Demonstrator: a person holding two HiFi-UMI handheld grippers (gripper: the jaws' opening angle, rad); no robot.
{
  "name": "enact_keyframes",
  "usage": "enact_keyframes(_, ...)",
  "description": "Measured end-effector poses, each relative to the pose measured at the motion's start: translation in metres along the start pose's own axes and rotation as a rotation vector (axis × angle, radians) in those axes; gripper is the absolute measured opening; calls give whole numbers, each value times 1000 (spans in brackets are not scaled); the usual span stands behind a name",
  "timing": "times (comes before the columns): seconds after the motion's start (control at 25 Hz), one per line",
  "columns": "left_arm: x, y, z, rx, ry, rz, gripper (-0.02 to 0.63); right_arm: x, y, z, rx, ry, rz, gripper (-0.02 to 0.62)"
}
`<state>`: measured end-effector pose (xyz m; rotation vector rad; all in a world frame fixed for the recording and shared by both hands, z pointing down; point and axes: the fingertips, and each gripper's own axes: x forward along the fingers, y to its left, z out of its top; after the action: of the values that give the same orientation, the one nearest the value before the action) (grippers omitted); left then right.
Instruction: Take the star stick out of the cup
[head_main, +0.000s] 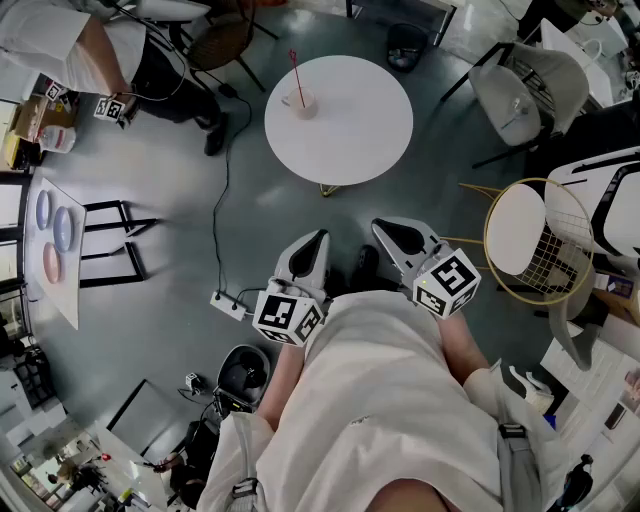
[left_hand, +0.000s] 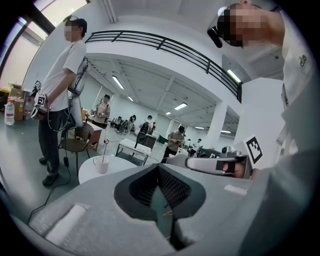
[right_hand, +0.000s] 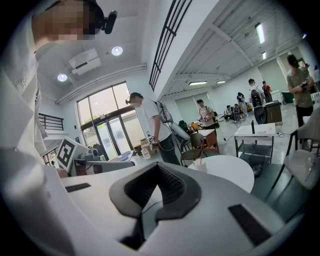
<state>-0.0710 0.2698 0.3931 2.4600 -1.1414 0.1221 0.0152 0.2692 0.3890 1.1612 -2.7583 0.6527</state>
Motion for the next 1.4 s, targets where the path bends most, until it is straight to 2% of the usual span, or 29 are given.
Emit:
enact_keyframes(0.56, -8, -8, -12, -3, 5, 6, 9, -12, 5, -10, 2, 5, -9, 5)
enact_keyframes(0.68, -5, -9, -13, 1, 10, 3, 9, -12, 2, -12, 32, -4, 1, 5)
enact_keyframes(0.84, -2, -14, -13, 4, 17, 8, 11, -15, -4, -12, 128, -33, 27, 6)
enact_keyframes(1.04, -3, -14, -19, 2, 32, 27, 9, -17, -11, -21, 122, -3, 9, 6)
enact_keyframes(1.4, -11, -8, -33, -39, 77, 47, 9, -5, -20, -35, 177, 52, -28, 6)
